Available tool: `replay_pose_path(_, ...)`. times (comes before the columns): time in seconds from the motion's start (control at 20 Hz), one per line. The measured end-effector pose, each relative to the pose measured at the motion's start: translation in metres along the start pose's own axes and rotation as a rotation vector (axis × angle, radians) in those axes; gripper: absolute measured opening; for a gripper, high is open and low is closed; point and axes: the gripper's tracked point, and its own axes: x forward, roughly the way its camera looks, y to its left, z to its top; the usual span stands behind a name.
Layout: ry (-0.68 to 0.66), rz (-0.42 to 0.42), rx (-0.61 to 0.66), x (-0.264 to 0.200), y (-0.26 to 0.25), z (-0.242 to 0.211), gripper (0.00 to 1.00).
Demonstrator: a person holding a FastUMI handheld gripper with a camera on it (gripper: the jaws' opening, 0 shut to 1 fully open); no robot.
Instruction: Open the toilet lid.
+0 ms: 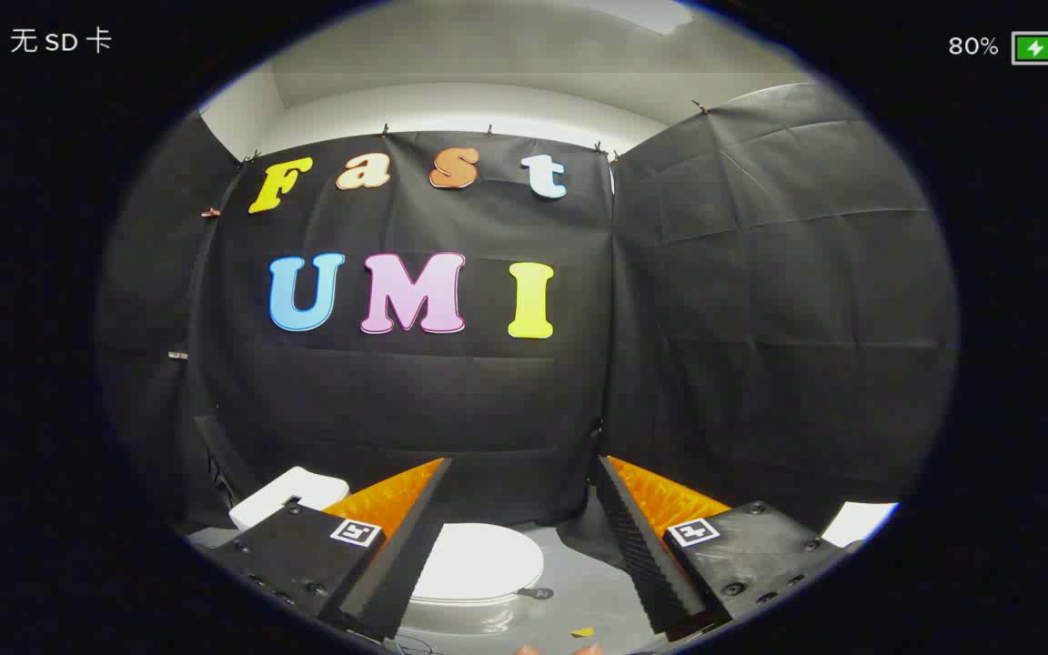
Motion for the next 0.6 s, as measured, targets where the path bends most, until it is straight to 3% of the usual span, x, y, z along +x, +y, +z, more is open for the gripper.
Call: replay_pose_path(0.6,0.012,0.053,-0.073,-0.003,0.022,-0.003,0.98)
